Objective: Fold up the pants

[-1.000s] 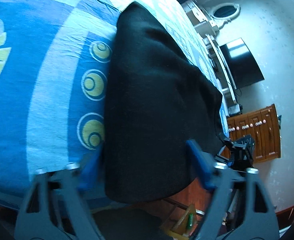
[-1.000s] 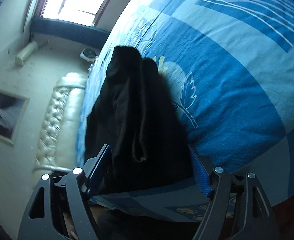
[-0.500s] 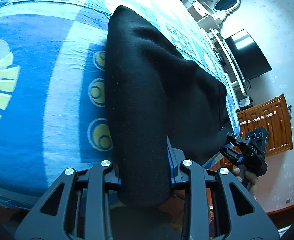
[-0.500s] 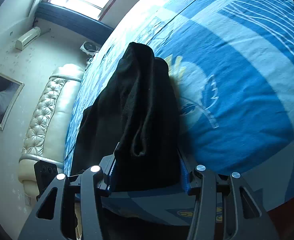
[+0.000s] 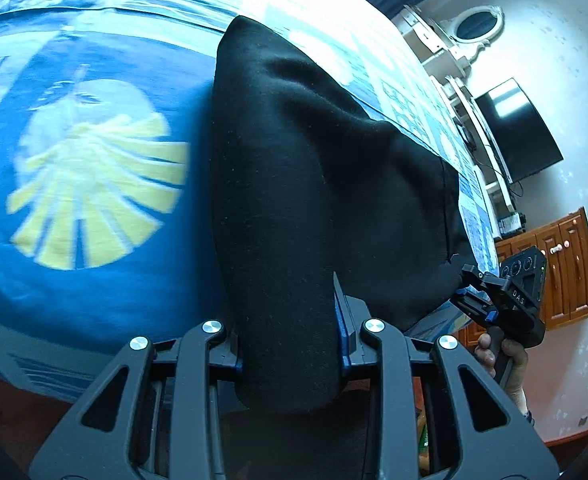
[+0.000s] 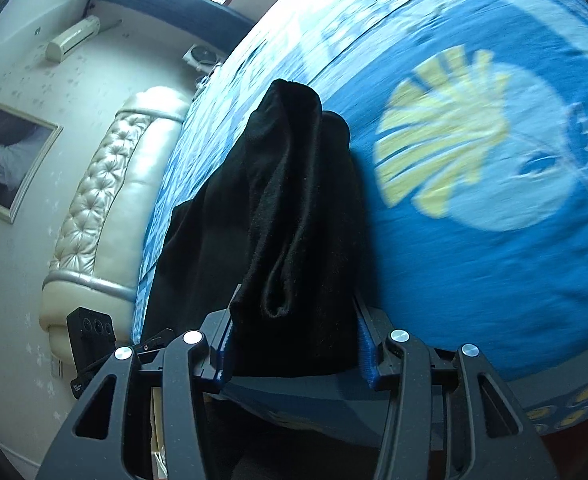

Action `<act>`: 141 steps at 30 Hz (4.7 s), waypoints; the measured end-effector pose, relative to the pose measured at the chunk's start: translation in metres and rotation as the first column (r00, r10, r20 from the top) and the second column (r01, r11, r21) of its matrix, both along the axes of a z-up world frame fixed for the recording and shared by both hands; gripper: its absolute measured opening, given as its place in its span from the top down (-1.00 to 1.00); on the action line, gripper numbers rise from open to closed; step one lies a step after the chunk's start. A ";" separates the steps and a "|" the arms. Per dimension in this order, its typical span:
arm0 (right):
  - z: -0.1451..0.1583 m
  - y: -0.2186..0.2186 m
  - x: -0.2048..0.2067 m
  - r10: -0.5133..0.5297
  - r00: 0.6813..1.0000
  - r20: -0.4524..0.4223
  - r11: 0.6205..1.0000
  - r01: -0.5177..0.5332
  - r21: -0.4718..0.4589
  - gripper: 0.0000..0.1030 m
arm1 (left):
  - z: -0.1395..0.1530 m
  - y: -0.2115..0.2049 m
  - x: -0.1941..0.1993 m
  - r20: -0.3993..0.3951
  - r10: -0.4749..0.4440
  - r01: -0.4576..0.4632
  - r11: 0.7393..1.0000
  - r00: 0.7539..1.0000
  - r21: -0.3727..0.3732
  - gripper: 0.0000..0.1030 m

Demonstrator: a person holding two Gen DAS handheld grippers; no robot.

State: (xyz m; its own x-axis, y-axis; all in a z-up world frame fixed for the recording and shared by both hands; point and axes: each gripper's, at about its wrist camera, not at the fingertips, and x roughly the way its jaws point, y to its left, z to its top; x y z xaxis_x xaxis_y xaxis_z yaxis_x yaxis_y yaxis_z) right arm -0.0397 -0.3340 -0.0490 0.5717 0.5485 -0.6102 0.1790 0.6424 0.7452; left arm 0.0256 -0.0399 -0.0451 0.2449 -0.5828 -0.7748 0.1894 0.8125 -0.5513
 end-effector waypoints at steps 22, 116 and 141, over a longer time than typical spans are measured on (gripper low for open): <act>-0.010 0.027 0.016 0.044 0.999 -0.011 0.999 -0.044 0.012 0.07 | -0.008 0.023 -0.006 0.007 0.022 -0.022 1.000 1.000 0.003 0.30; -0.016 0.007 0.174 -0.004 0.999 0.031 0.956 -0.005 0.295 -0.37 | -0.002 0.122 0.140 0.144 0.177 -0.184 0.982 0.974 0.034 -0.75; -0.021 0.066 0.118 0.074 0.997 -0.036 0.988 -0.069 0.137 0.09 | -0.029 0.099 0.075 -0.056 0.195 -0.201 0.970 0.979 -0.137 0.06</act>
State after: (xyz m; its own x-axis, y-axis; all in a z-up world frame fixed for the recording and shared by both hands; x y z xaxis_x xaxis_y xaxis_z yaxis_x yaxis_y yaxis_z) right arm 0.0788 -0.2676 -0.0695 0.5041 0.6665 -0.5492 0.1683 0.5479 0.8195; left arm 0.1002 0.0590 -0.0743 0.3359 -0.6301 -0.7002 0.0072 0.7450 -0.6670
